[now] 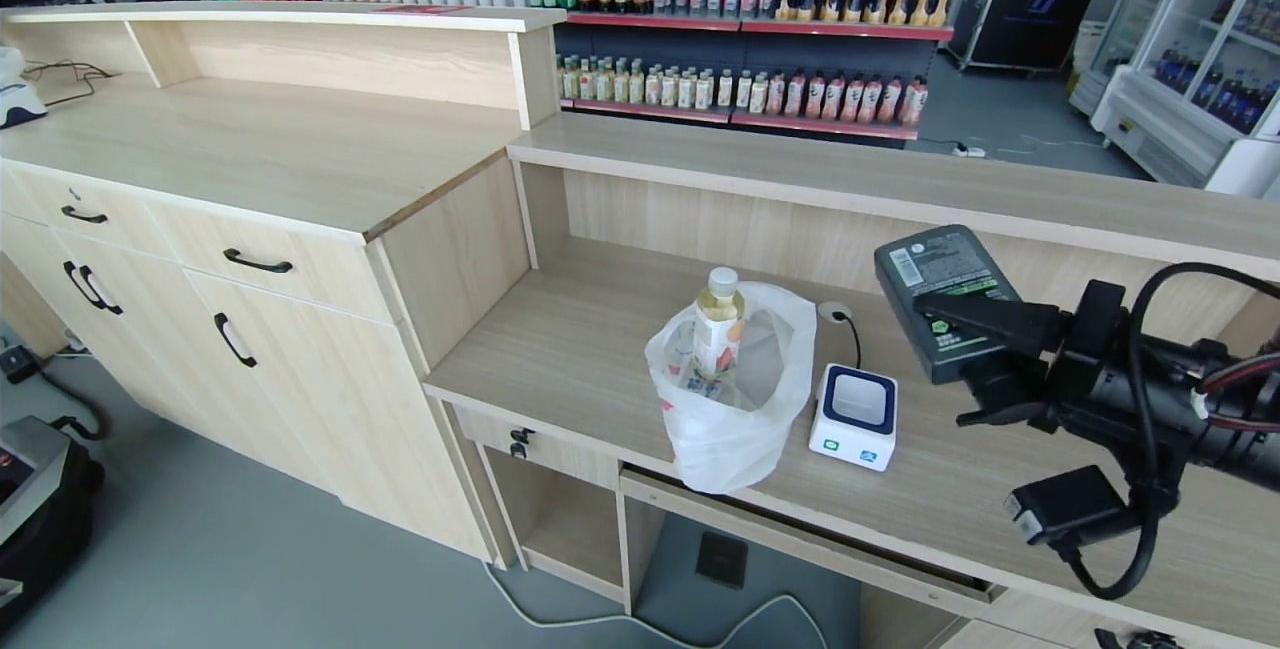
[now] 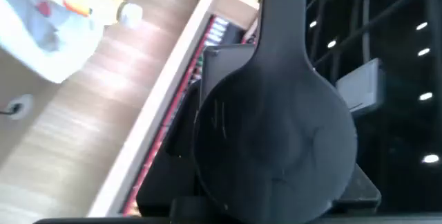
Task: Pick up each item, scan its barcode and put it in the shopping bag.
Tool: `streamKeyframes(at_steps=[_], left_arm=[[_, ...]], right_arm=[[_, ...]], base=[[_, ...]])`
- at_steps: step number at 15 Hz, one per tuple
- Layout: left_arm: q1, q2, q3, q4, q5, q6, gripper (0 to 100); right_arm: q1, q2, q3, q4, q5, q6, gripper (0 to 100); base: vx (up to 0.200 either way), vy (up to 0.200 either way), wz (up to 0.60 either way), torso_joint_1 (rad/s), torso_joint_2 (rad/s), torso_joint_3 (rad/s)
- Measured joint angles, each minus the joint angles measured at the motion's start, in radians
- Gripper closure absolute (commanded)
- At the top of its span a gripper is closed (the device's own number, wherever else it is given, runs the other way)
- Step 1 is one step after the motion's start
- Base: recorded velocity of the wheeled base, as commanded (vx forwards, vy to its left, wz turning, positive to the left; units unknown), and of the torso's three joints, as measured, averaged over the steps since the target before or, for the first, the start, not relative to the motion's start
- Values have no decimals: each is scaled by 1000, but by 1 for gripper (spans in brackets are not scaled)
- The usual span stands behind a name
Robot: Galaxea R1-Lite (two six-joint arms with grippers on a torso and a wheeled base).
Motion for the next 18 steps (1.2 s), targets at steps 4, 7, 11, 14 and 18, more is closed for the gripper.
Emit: streamKeyframes(at_steps=[4, 7, 11, 14, 18], left_arm=[[0, 0, 0, 0, 0, 0, 0], [0, 0, 0, 0, 0, 0, 0], [0, 0, 0, 0, 0, 0, 0], [0, 0, 0, 0, 0, 0, 0], [0, 0, 0, 0, 0, 0, 0]], right_arm=[[138, 17, 1, -233, 155, -107, 100], [258, 52, -9, -360, 170, -97, 100], [350, 75, -7, -356, 184, -57, 100], [359, 78, 5, -277, 194, -52, 100], [366, 58, 14, -144, 282, -56, 100]], base=[[0, 0, 0, 0, 0, 0], [0, 0, 0, 0, 0, 0], [0, 0, 0, 0, 0, 0], [0, 0, 0, 0, 0, 0], [0, 0, 0, 0, 0, 0]])
